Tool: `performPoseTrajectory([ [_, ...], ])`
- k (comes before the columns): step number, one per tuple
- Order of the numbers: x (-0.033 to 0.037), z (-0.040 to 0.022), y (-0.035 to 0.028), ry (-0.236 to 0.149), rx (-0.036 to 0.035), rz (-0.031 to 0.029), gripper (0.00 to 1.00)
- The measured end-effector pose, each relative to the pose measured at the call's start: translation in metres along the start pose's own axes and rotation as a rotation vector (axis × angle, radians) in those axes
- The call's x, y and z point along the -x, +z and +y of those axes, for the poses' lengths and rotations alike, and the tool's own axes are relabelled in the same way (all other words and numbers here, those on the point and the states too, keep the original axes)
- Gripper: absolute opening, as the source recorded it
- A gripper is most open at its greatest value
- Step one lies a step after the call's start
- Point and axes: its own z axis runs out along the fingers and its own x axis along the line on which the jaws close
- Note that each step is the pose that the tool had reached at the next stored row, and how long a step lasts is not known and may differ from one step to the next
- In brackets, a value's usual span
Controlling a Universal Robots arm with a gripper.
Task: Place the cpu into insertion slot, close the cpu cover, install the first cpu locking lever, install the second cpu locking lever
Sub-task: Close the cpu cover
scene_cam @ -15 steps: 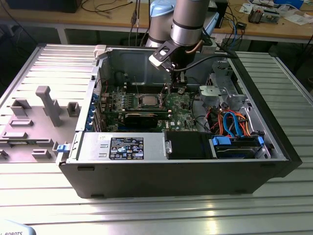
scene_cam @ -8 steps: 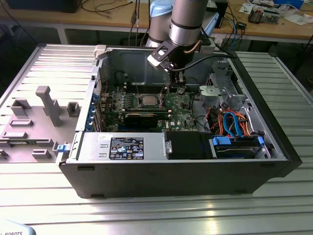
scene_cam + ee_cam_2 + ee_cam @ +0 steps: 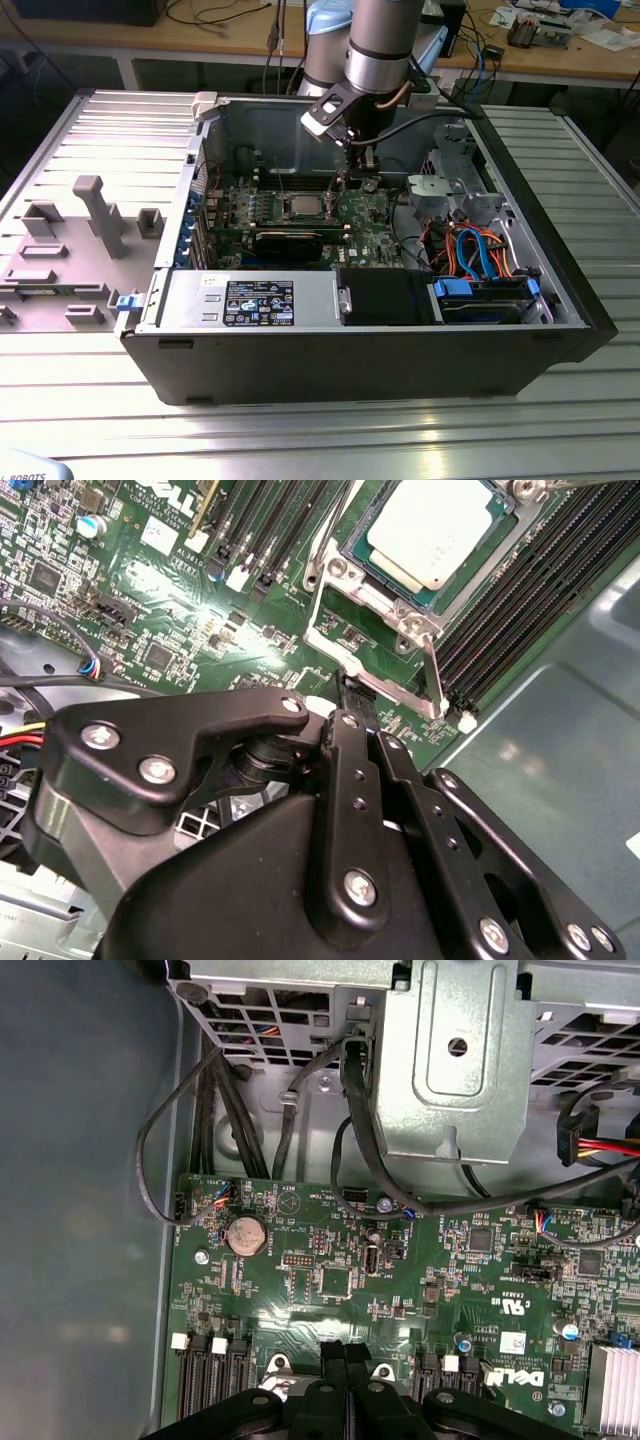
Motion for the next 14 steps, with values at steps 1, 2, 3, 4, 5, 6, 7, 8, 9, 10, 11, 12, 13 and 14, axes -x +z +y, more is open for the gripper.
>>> performPoseTrajectory([
  [1,0.0,-0.0001,0.0,0.0,0.0,0.0,0.11],
  [2,0.0,-0.0003,0.0,0.0,0.0,0.0,0.11],
  [3,-0.0001,-0.0007,0.0,0.0,0.0,0.0,0.11],
  [4,-0.0001,-0.001,0.0,0.0,0.0,0.0,0.11],
  [5,-0.0001,-0.0012,0.0,0.0,0.0,0.0,0.11],
  [6,-0.0001,-0.0015,0.0,0.0,0.0,0.0,0.11],
  [7,-0.0001,-0.0017,0.0,0.0,0.0,0.0,0.11],
  [8,-0.0002,-0.0021,0.0,0.0,0.0,0.0,0.11],
  [9,-0.0002,-0.0025,0.0,0.0,0.0,0.0,0.11],
  [10,-0.0003,-0.0032,0.0,0.0,0.0,0.0,0.11],
  [11,-0.0003,-0.0037,0.0,0.0,0.0,0.0,0.11],
  [12,-0.0003,-0.0041,0.0,0.0,0.0,0.0,0.11],
  [13,-0.0004,-0.0047,0.0001,0.0,0.0,-0.0001,0.11],
  [14,-0.0004,-0.005,0.0001,0.0,0.0,0.0,0.11],
])
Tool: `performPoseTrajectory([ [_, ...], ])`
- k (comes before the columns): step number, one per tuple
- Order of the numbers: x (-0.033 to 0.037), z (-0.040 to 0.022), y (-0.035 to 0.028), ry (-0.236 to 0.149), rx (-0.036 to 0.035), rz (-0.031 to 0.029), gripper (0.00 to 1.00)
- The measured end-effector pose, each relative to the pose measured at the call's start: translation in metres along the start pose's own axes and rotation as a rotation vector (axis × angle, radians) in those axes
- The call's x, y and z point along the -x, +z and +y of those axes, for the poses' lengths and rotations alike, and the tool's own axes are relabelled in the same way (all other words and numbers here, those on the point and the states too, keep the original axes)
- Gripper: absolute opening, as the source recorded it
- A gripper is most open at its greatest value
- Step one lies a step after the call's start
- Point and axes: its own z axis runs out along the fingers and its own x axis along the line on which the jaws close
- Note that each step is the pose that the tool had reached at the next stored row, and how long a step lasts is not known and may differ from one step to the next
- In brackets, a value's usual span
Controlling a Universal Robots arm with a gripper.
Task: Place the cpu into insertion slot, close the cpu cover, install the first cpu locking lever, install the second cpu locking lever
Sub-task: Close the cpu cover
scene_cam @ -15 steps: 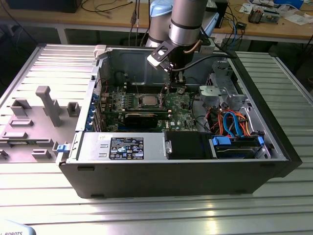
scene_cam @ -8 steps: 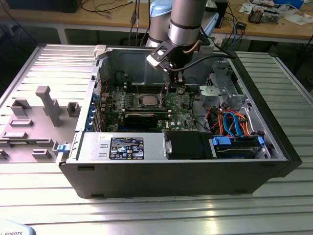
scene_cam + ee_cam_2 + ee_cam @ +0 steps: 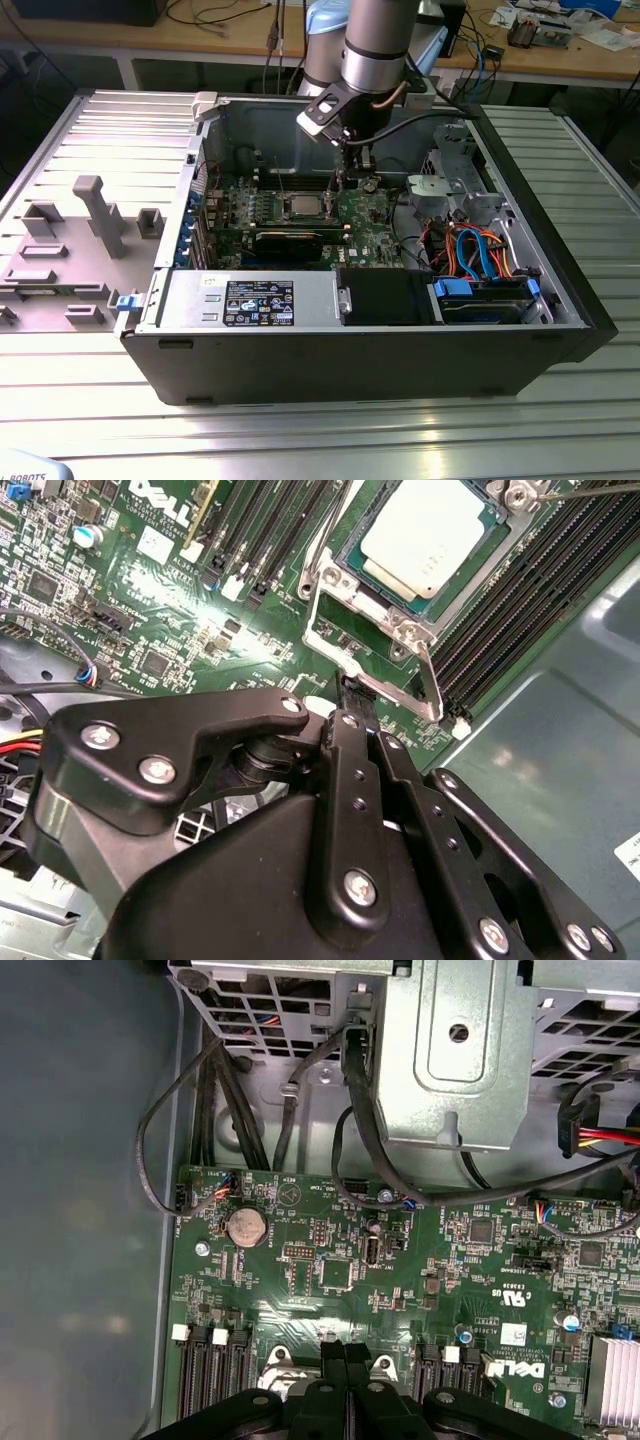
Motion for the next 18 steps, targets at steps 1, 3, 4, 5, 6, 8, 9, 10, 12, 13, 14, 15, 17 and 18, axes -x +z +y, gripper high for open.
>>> performPoseTrajectory([
  [1,-0.0001,-0.0006,0.0,0.0,0.0,0.0,0.11],
  [3,-0.0001,-0.0018,0.0,0.0,0.0,0.0,0.11],
  [4,-0.0002,-0.0023,0.0,0.0,0.0,0.0,0.11],
  [5,-0.0002,-0.0027,0.0,0.0,0.0,0.0,0.11],
  [6,-0.0003,-0.0032,0.0001,0.0,0.0,0.0,0.11],
  [8,-0.0004,-0.0045,0.0001,0.0,0.0,0.0,0.11],
  [9,-0.0004,-0.0052,0.0001,0.0,0.0,0.0,0.11],
  [10,-0.0005,-0.0059,0.0001,0.0,0.0,0.0,0.11],
  [12,-0.0006,-0.0078,0.0001,0.0,0.0,0.0,0.11],
  [13,-0.0007,-0.0085,0.0002,0.0,0.0001,0.0,0.11],
  [14,-0.0007,-0.009,0.0002,0.0,0.0,0.0,0.11],
  [15,-0.0008,-0.0096,0.0002,0.0,0.0,0.0,0.11],
  [17,-0.0009,-0.0107,0.0002,0.0,0.0,-0.0001,0.11],
  [18,-0.0009,-0.0112,0.0002,0.0,0.0,-0.0001,0.11],
])
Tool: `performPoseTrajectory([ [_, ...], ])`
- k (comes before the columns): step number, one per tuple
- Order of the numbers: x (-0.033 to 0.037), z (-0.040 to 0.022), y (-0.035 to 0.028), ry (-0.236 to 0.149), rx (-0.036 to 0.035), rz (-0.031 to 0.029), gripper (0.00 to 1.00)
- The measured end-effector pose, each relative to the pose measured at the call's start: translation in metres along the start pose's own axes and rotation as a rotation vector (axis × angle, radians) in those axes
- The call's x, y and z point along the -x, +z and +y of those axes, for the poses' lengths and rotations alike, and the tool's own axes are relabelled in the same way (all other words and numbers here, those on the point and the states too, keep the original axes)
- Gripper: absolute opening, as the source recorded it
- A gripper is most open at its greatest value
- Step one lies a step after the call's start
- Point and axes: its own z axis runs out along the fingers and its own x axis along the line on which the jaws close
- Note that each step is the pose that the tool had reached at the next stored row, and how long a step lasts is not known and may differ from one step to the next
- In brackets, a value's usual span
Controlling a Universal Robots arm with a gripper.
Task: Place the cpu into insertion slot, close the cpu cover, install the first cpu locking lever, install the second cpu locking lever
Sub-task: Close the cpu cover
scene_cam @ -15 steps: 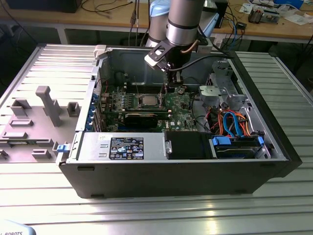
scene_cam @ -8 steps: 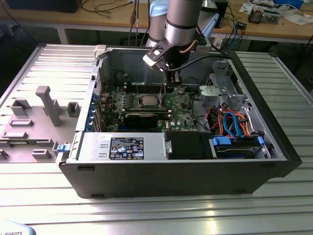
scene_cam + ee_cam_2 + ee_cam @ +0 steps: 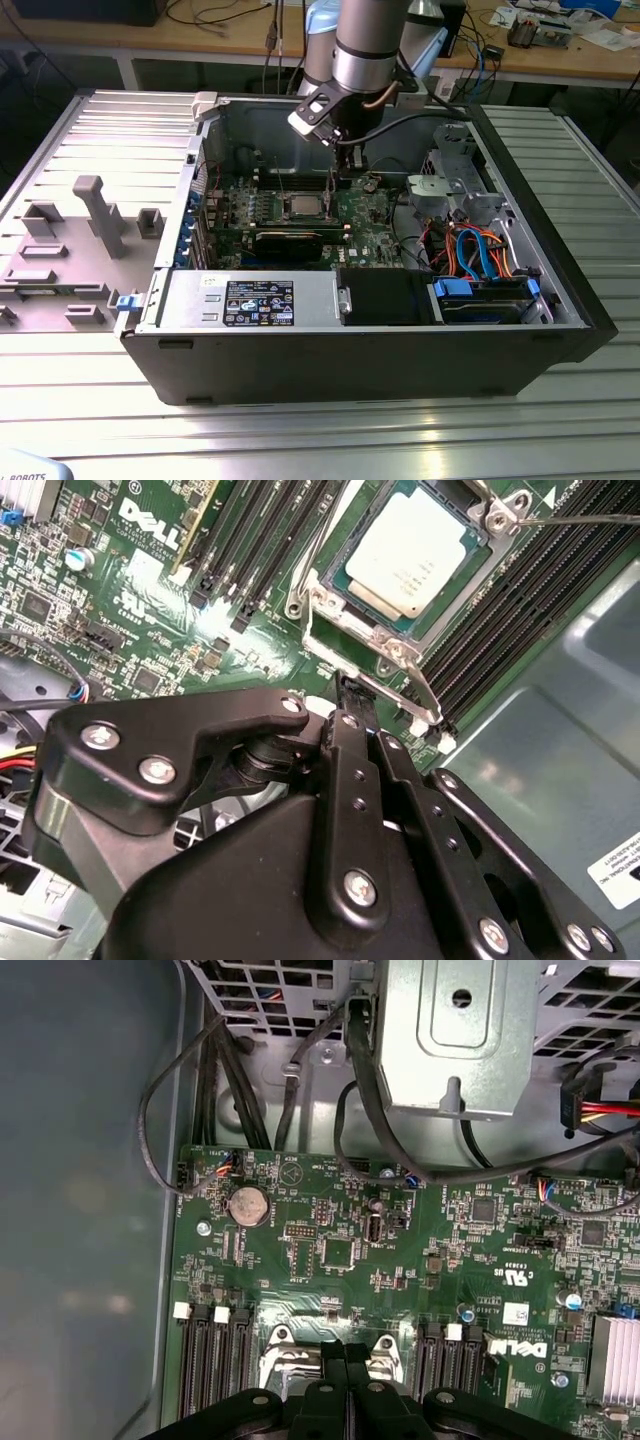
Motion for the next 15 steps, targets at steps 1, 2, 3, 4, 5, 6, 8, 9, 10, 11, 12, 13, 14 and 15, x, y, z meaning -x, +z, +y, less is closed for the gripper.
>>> performPoseTrajectory([
  [1,0.0,-0.0005,0.0,0.0,0.0,0.0,0.11],
  [2,-0.0001,-0.0011,0.0,0.0,0.0,0.0,0.11],
  [3,-0.0001,-0.0016,0.0,0.0,-0.0001,0.0,0.11],
  [4,-0.0002,-0.0026,0.0001,0.0,0.0,0.0,0.11],
  [5,-0.0002,-0.0031,0.0001,0.0,0.0,0.0,0.11],
  [6,-0.0003,-0.0036,0.0001,0.0,0.0,0.0,0.11],
  [8,-0.0004,-0.0047,0.0001,0.0,0.0,0.0,0.11],
  [9,-0.0004,-0.0052,0.0002,0.0,0.0,0.0,0.11],
  [10,-0.0005,-0.0057,0.0002,0.0,0.0,0.0,0.11],
  [11,-0.0005,-0.0063,0.0002,0.0,0.0,0.0,0.11],
  [12,-0.0005,-0.0068,0.0002,0.0,0.0,0.0,0.11],
  [13,-0.0006,-0.0074,0.0002,0.0,0.0,0.0001,0.11],
  [14,-0.0006,-0.0079,0.0002,0.0,0.0,0.0001,0.11],
  [15,-0.0007,-0.0087,0.0002,0.0,0.0,0.0001,0.11],
])
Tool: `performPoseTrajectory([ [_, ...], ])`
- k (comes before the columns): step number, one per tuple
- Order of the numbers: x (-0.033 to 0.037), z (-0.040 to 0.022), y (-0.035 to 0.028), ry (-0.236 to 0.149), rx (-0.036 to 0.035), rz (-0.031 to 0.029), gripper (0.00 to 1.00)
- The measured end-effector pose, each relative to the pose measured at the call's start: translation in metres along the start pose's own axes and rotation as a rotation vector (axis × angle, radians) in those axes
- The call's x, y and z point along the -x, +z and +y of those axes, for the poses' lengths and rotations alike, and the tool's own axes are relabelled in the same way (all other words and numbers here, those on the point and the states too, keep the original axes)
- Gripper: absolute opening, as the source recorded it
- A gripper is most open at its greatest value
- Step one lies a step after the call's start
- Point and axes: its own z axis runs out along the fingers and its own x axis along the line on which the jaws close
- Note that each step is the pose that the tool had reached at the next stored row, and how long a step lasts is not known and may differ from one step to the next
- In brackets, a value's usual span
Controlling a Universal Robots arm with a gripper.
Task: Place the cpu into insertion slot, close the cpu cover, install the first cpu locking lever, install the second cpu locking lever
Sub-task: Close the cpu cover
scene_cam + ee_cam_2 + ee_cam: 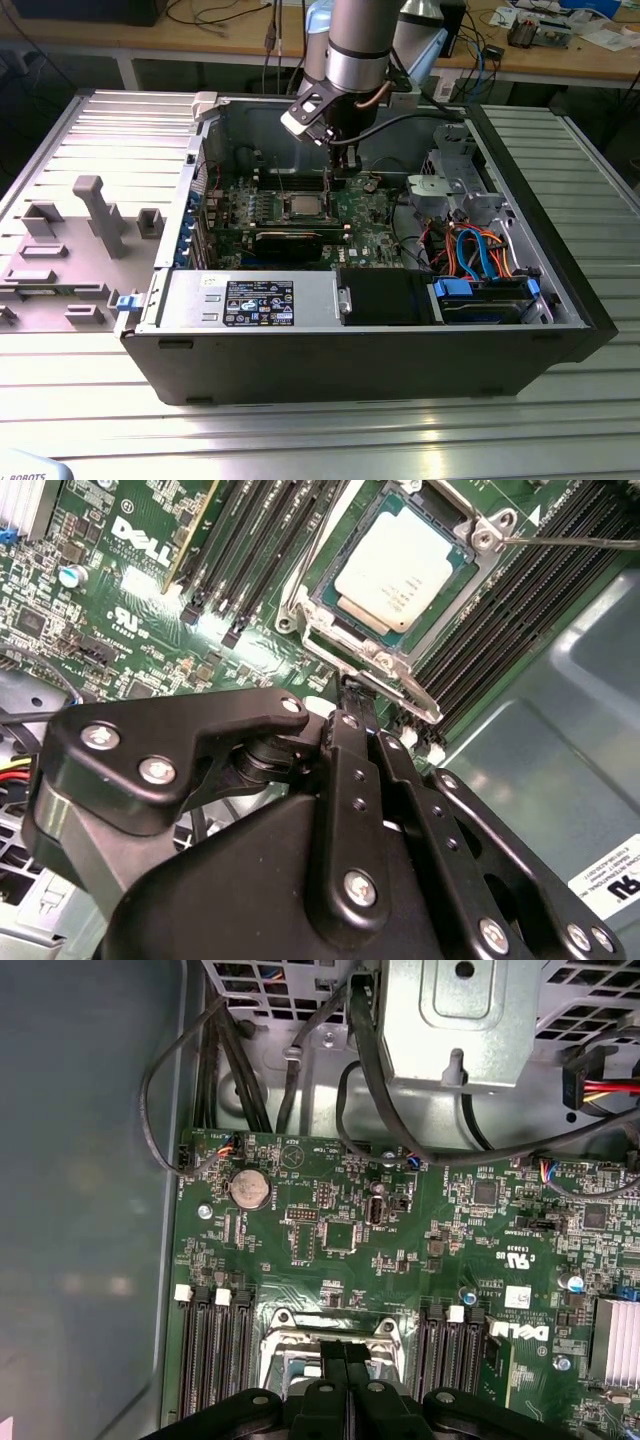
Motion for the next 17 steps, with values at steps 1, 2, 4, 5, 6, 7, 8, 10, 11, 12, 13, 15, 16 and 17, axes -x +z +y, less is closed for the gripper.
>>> performPoseTrajectory([
  [1,0.0,-0.0005,0.0,0.0,0.0,0.0,0.11],
  [2,-0.0001,-0.0013,0.0,0.0,0.0,0.0,0.11],
  [4,-0.0002,-0.0028,0.0001,0.0,0.0,0.0,0.11],
  [5,-0.0003,-0.0033,0.0001,0.0,0.0,0.0,0.11],
  [6,-0.0003,-0.0038,0.0001,0.0,0.0,0.0,0.11],
  [7,-0.0003,-0.0043,0.0001,0.0,0.0,0.0,0.11],
  [8,-0.0004,-0.0049,0.0001,0.0,0.0,0.0,0.11],
  [10,-0.0005,-0.0061,0.0001,0.0,0.0,0.0,0.11],
  [11,-0.0005,-0.0066,0.0001,0.0,0.0,0.0,0.11],
  [12,-0.0006,-0.0072,0.0002,0.0,0.0001,0.0,0.11],
  [13,-0.0006,-0.0079,0.0001,0.0,0.0,0.0,0.11],
  [15,-0.0007,-0.0092,0.0002,0.0,0.0,0.0,0.11],
  [16,-0.0008,-0.0097,0.0002,0.0,0.0,0.0,0.11],
  [17,-0.0008,-0.0102,0.0002,0.0,0.0,0.0,0.11],
])
